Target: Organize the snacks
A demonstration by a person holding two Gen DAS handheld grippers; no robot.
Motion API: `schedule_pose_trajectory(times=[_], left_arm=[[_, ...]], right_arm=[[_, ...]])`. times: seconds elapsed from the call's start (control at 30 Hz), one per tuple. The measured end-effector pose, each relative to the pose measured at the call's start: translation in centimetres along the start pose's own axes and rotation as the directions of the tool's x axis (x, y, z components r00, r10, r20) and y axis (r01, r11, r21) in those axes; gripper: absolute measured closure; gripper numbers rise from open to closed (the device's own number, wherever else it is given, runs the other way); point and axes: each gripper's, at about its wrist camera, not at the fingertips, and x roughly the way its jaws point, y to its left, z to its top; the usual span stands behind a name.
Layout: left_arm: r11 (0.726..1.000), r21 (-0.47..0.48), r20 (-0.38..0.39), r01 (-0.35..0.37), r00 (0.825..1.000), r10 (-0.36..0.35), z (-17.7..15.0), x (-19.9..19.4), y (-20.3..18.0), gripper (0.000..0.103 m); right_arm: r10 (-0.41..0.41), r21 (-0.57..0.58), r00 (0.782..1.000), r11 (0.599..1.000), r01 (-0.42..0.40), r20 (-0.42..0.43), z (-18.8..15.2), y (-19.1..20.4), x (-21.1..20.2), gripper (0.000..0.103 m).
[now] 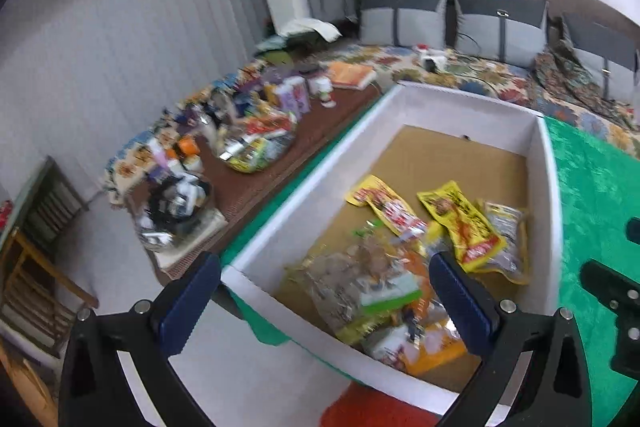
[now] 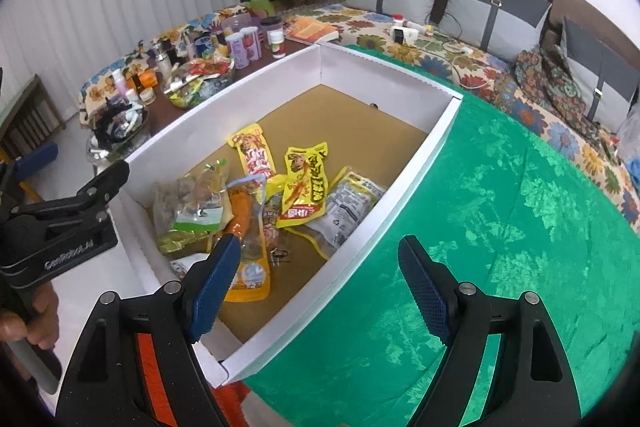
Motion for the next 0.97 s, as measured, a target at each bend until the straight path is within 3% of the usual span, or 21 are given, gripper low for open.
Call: schedule_pose_trajectory(times=[0.3,0.97], left_arm=[[0.991,-0.07,0.005,0.114,0.993,-0.114,0.2,-0.7,1.0,0.0],[0.983,-0.117,-0.017,0.14,0.99,-0.143,0.0,0.3,1.7,0.0]], right_arm=[[-0.001,0.005,1.0,1.0,0.001,-0.002,0.3,0.2,-0.3,0.019],[0.01,-0.017,1.0,1.0,-0.01,-0.015,0.5,1.7,0.2,0.019]])
